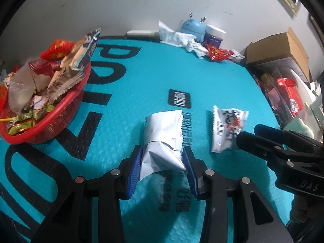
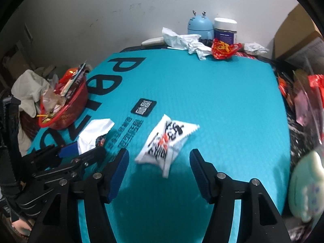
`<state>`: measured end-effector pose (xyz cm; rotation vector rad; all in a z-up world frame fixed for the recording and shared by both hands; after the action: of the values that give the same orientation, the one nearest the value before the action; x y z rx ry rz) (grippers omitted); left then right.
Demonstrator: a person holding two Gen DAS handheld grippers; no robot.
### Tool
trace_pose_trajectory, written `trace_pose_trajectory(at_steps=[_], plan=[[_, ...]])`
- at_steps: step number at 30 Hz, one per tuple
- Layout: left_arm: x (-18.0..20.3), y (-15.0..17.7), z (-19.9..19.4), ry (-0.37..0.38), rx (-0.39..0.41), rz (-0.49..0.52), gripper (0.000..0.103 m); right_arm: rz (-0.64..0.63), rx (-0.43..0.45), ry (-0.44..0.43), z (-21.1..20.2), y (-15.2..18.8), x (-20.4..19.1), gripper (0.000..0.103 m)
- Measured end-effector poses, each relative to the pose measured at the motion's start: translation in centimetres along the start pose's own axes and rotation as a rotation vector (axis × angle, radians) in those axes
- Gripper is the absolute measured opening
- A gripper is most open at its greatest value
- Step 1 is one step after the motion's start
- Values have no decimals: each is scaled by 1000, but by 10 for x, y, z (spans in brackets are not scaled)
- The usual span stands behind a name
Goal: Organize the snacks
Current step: 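Lift both white packets and carry them toward the red basket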
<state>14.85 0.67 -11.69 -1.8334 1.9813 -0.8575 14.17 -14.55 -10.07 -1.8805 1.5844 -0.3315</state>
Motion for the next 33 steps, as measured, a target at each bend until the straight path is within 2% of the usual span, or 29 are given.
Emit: trace_pose_trajectory(at_steps=[2,6,10,14,25,26,27,28,30,33], plan=[[-6,-2,9,-1,-29,-13,42,-4,-2,6,9,-4,-1,70],[-7,-5,13,-5,-20,13,43,-10,-15,36,24,-6,0,70],[-5,-7,17,-15,-14,41,49,-6,-15,49,32,-2,2,72],[-8,-11,19,-16,-1,10,51,-38,8,80,35,3,0,81],[-5,-21,30,-71,-3,81,56,-63,33,114,38,6,-2,81],[-5,-21,30,-76,2,84,56,-64,34,122,38,6,-3,77],[-4,-21,31,-82,6,88,56,-61,37,137,38,7,-2,67],[-3,-20,31,-88,10,97,56,-54,41,151,37,7,-1,62],[-4,-19,28,-88,17,95,37,-31,50,162,35,6,4,45],[-4,-19,27,-82,3,100,36,-41,48,162,33,7,7,40]])
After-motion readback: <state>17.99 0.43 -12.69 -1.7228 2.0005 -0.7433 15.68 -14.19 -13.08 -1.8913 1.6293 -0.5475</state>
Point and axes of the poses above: each gripper's, at about its wrist camera, not at the fingertips, and z roughly the way its jaws point, x to its right, y to its underside, the point moved 1 cm from there along z, roughly the way its jaws point, and after that the axes turned 1 degree about z, right-handed, at the moved point
